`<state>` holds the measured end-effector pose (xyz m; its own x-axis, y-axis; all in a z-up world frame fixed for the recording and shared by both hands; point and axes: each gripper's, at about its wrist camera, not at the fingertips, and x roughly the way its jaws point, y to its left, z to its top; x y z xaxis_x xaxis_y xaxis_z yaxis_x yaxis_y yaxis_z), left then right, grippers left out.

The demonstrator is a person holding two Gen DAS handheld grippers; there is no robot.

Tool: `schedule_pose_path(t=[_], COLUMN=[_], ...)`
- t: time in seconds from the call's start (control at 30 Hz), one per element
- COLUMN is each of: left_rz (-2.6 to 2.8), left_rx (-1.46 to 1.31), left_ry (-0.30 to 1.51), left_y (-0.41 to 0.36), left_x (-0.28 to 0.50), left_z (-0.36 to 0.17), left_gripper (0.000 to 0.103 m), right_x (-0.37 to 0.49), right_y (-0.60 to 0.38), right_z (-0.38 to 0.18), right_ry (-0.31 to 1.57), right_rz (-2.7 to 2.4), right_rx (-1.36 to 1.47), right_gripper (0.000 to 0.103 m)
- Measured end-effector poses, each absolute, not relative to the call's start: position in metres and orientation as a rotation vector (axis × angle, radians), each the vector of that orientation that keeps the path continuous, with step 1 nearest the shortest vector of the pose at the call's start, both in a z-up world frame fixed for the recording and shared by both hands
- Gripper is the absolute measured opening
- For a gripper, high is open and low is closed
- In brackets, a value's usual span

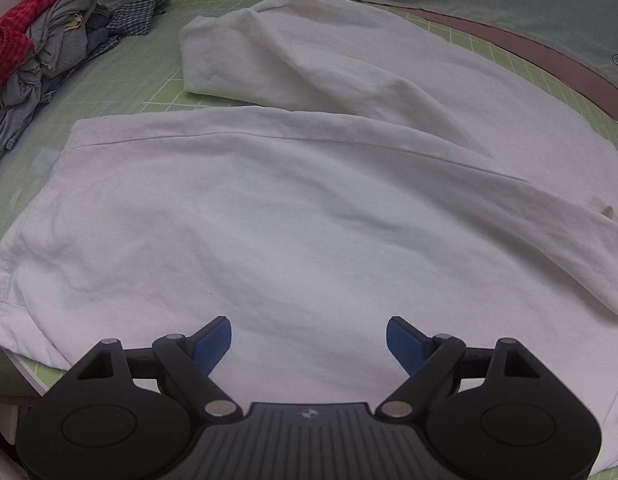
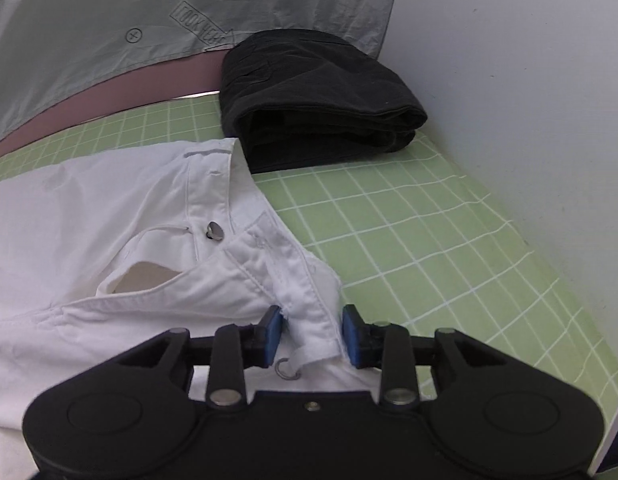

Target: Fold clothes

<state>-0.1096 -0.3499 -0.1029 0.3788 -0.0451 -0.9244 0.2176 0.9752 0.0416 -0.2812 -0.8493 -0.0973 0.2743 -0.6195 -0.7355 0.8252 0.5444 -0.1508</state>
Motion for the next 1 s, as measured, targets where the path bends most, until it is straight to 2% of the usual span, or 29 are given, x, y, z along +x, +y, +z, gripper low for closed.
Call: schedule_pose_path(t=[0.03,0.2,0.53,0.63,0.7,0.77,1.0], left_rz=[-0.144,0.002,0.144,0.157,0.168,0.172,0.148], left_rx=[0.161,0.056,-0.026,-0.017,-0.011,-0.009,-0.042], left_ry=[1.17,1.183,1.197,1.19,1.198,1.222,1.227], left_y=[-0.342,-0.275,-0.156,-0.13,-0.115,-0.102,-0.083], left_x=[-0.111,-0.095,-0.081,-0.076,-0.073,-0.071,-0.066], left_z=[-0.101,-0.104,-0.107,-0.107,-0.11,-0.117,-0.126], left_gripper=[0.085,0.085,0.083,0.077,0.066,0.061,0.062], right_x=[-0.284,-0.29,-0.292,-0.296,-0.302,-0.308,-0.326], right_y=[-0.852,-0.822,-0.711,-0.677,-0.657,-0.642,-0.622], right_z=[-0.094,-0.084,-0.09,-0.096,-0.098,-0.1,-0.107], right_ry=[0.832,0.791,0.749,0.761,0.757,0.76,0.741], right_rz=[-1.002,-1.037,-1.09,-1.115,-1.135,-1.16,-1.175], right_rx=[0.283,0.208,0.363,0.425,0.451,0.473,0.617], right_gripper=[0.058,0.085,0.086,0.086,0.086,0.086,0.084])
